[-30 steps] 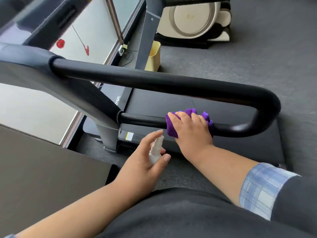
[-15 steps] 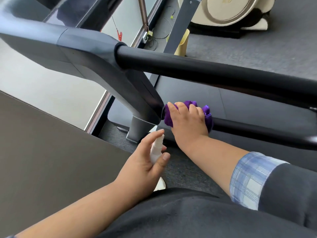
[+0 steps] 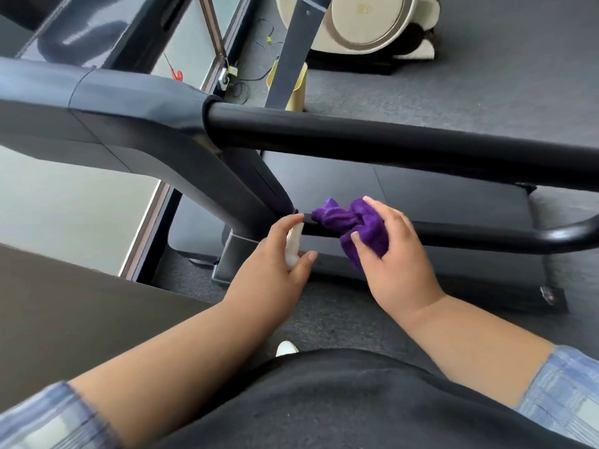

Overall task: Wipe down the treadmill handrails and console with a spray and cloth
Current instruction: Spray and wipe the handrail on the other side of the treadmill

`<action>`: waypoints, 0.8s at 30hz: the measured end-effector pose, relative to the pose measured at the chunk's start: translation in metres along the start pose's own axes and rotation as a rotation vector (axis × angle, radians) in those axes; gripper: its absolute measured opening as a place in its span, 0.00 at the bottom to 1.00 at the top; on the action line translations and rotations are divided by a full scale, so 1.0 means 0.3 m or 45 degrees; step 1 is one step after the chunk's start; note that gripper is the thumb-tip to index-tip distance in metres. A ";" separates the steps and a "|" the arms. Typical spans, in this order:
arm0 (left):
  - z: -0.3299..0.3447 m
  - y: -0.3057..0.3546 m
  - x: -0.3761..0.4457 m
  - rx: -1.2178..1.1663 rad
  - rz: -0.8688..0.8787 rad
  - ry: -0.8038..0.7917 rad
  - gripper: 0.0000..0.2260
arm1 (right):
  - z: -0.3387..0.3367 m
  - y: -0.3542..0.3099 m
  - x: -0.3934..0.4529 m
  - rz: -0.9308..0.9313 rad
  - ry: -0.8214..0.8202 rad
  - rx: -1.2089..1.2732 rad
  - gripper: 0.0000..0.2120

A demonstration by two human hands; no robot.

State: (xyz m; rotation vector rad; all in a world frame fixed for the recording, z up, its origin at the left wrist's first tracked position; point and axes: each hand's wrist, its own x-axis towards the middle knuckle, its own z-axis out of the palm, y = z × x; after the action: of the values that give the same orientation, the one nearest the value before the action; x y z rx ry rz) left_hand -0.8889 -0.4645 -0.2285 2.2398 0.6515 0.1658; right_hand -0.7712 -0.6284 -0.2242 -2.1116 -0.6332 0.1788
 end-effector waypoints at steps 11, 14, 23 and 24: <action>0.065 0.034 0.142 0.220 -0.064 -0.072 0.25 | -0.163 0.035 -0.141 0.313 -0.227 0.278 0.20; 0.083 0.049 0.154 0.242 -0.088 -0.090 0.23 | -0.191 0.048 -0.141 0.338 -0.278 0.291 0.19; 0.108 0.083 0.152 0.310 -0.131 -0.020 0.21 | -0.252 0.075 -0.163 0.311 -0.436 0.274 0.22; 0.112 0.092 0.146 0.304 -0.129 -0.019 0.22 | -0.261 0.082 -0.166 0.304 -0.460 0.268 0.22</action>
State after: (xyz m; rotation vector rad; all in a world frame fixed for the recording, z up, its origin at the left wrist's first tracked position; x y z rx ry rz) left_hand -0.8295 -0.4799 -0.2355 2.4254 0.8109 0.0215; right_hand -0.7771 -0.7217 -0.2032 -1.9586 -0.5395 0.7418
